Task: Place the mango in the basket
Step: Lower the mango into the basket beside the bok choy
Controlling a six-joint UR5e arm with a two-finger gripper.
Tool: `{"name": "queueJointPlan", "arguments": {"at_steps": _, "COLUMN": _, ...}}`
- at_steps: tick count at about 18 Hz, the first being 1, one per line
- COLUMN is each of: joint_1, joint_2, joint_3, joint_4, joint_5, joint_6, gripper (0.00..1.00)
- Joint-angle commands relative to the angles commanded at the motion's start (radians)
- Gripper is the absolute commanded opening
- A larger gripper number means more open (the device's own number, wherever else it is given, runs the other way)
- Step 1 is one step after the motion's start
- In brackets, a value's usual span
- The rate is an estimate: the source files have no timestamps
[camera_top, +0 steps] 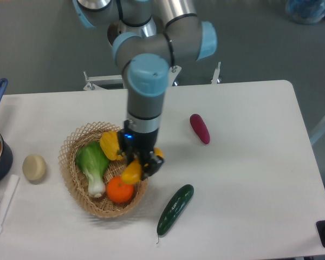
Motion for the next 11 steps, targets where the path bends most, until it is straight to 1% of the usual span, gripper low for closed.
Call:
{"name": "queueJointPlan", "arguments": {"at_steps": 2, "joint_1": -0.034, "joint_2": -0.002, "joint_3": -0.024, "joint_4": 0.000, "joint_5": -0.002, "joint_6": -0.055, "gripper": 0.37}}
{"name": "queueJointPlan", "arguments": {"at_steps": 5, "joint_1": -0.069, "joint_2": 0.005, "joint_3": -0.049, "joint_4": 0.000, "joint_5": -0.002, "joint_6": -0.081, "gripper": 0.39}}
{"name": "queueJointPlan", "arguments": {"at_steps": 7, "joint_1": -0.098, "joint_2": 0.008, "joint_3": -0.052, "joint_4": -0.002, "joint_5": 0.000, "joint_6": -0.132, "gripper": 0.42}}
{"name": "queueJointPlan", "arguments": {"at_steps": 11, "joint_1": -0.146, "joint_2": -0.011, "joint_3": -0.049, "joint_4": 0.000, "joint_5": -0.002, "joint_6": -0.271, "gripper": 0.42}}
